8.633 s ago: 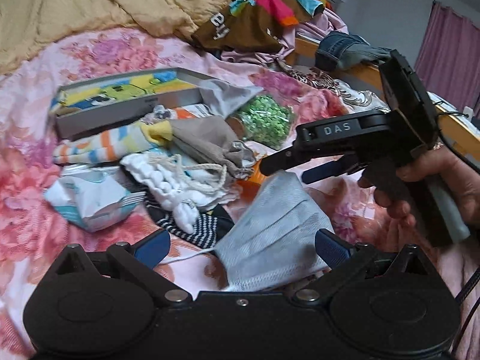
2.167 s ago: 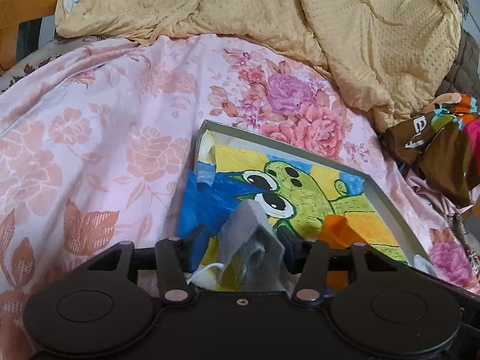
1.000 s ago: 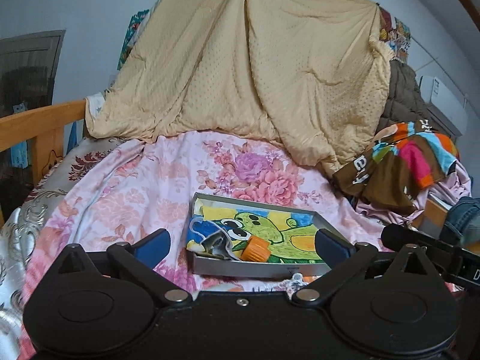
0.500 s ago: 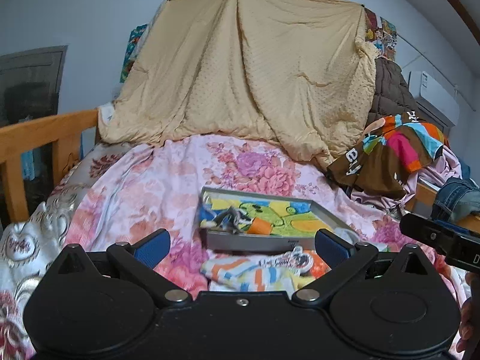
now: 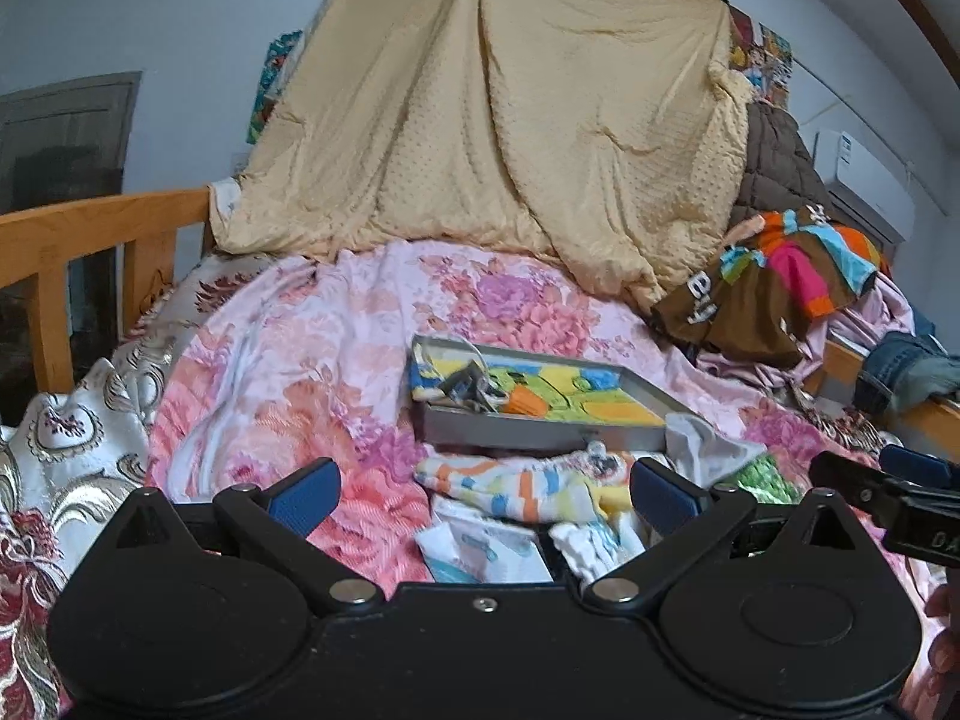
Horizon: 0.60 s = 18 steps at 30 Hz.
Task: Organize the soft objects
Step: 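Withdraw both open tools from the tray back toward the pile, then reach the right tool toward the beige pouch while the left tool reaches toward the striped sock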
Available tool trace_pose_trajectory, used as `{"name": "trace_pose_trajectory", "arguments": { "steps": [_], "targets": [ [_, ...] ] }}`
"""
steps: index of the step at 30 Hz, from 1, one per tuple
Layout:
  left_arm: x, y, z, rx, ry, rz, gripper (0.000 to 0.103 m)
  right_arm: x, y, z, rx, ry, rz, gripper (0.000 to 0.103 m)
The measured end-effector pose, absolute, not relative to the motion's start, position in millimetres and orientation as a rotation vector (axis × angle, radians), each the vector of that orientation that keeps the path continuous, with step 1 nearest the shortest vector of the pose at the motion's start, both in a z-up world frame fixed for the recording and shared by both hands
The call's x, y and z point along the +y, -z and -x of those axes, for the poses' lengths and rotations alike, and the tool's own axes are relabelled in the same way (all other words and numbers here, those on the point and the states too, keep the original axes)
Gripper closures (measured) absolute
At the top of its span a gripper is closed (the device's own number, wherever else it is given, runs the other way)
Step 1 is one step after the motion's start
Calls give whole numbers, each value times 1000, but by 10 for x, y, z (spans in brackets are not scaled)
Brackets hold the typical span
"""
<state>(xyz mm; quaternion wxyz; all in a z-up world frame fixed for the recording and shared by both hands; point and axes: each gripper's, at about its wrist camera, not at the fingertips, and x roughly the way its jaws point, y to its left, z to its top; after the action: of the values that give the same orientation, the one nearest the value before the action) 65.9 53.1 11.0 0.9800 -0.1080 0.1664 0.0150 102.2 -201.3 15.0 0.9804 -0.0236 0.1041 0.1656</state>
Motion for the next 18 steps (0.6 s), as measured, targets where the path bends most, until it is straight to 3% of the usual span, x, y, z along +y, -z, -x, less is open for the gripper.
{"name": "trace_pose_trajectory", "arguments": {
  "steps": [18],
  "targets": [
    [273, 238, -744, 531, 138, 209, 1, -2167, 47, -1162, 367, -295, 3, 0]
  ]
}}
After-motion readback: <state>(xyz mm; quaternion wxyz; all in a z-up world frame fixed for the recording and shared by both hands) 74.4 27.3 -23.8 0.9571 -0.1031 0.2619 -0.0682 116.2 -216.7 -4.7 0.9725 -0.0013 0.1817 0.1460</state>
